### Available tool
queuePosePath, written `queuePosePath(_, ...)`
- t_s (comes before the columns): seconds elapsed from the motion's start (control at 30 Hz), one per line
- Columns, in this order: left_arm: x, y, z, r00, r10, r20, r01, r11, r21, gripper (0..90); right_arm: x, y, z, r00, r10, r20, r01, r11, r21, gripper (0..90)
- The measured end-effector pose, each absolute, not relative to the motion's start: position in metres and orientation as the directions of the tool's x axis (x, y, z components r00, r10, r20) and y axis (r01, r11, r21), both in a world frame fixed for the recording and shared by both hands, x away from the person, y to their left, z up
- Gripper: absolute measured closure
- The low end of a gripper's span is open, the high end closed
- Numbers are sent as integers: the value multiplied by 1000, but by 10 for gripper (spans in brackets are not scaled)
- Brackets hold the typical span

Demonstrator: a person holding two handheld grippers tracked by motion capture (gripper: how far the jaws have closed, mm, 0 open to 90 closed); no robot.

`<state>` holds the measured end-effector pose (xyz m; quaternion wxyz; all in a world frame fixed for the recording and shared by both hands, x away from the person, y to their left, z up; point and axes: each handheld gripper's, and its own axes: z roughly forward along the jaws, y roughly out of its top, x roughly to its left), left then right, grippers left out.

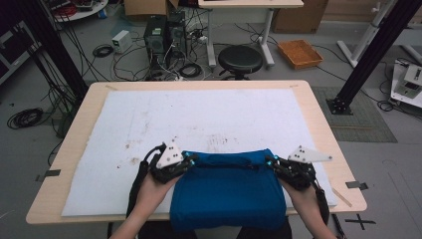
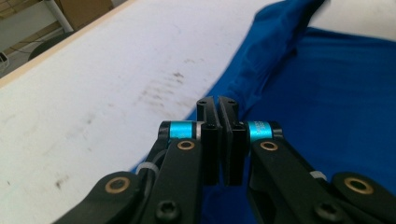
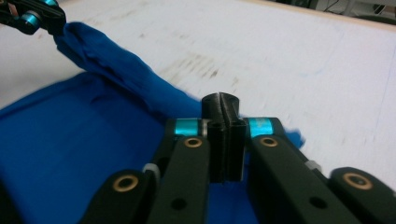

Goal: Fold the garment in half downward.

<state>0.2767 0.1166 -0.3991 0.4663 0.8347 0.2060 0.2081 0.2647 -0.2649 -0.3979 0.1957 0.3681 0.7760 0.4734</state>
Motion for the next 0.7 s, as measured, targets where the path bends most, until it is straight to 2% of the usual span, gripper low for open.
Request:
queuePosePath(0.17, 251, 120, -416, 838, 523, 156, 150, -496, 855, 876, 238, -270, -411, -650, 760, 2, 381, 324, 866, 900)
queuePosePath(0.3, 245, 117, -425, 847, 506, 161, 154, -525, 837, 875, 236, -272, -418, -664, 748, -4, 390, 351, 852, 900)
queuePosePath(0.4, 248, 114, -426, 848, 507, 155, 157, -519, 840, 874, 242, -265, -425, -693, 720, 19, 400, 362, 842, 800)
queuePosePath(0.5, 252, 112, -426, 849, 506, 150, 160, -518, 840, 873, 248, -251, -435, -715, 699, 12, 410, 404, 818, 769)
queuePosePath(0.63, 254, 112, -426, 851, 505, 141, 168, -517, 840, 871, 258, -236, -445, -728, 685, 9, 428, 444, 787, 766)
queuePosePath(0.67, 254, 112, -426, 851, 506, 141, 167, -516, 840, 871, 260, -233, -447, -728, 686, -3, 432, 462, 775, 776)
queuePosePath(0.7, 254, 112, -426, 852, 505, 141, 167, -516, 840, 871, 262, -231, -448, -728, 685, -13, 433, 474, 767, 826)
